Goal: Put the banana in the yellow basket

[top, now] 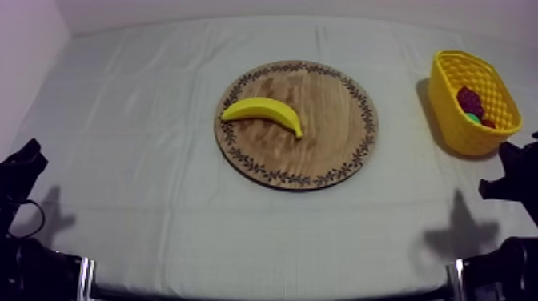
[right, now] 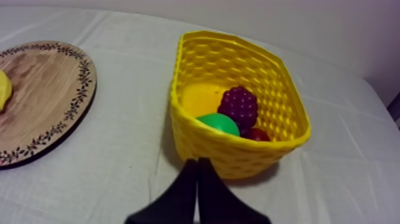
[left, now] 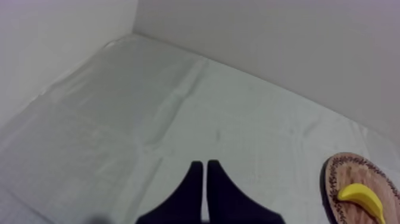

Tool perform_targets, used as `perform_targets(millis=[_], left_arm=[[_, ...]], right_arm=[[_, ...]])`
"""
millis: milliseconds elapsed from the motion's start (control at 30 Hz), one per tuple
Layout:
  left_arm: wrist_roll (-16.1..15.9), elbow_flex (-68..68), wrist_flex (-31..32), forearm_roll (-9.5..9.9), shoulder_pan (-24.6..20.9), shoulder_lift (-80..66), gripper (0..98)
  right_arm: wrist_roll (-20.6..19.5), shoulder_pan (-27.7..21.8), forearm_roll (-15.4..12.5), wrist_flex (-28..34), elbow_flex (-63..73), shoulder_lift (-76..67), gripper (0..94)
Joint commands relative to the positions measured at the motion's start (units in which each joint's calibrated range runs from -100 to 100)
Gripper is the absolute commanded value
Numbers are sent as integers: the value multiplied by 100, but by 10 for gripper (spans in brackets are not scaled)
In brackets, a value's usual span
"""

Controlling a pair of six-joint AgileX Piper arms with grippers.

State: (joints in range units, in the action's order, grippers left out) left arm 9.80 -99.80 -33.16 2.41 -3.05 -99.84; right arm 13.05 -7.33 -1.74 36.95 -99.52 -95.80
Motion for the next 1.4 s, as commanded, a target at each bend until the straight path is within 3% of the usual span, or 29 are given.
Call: perform_targets(millis=[0,533,1000,1367], left_arm=[[-1,2,1,1,-2,2,1],[-1,2,1,1,-2,2,1],[-1,2,1,1,-2,2,1],[-1,2,1,1,-2,2,1]], right_arm=[[2,-2,0,-2,-3,-4,5],[15,45,0,-2,-3,-4,5],[-28,1131,5,6,-3,5,4],[-150,1493,5,-49,29,38,5]])
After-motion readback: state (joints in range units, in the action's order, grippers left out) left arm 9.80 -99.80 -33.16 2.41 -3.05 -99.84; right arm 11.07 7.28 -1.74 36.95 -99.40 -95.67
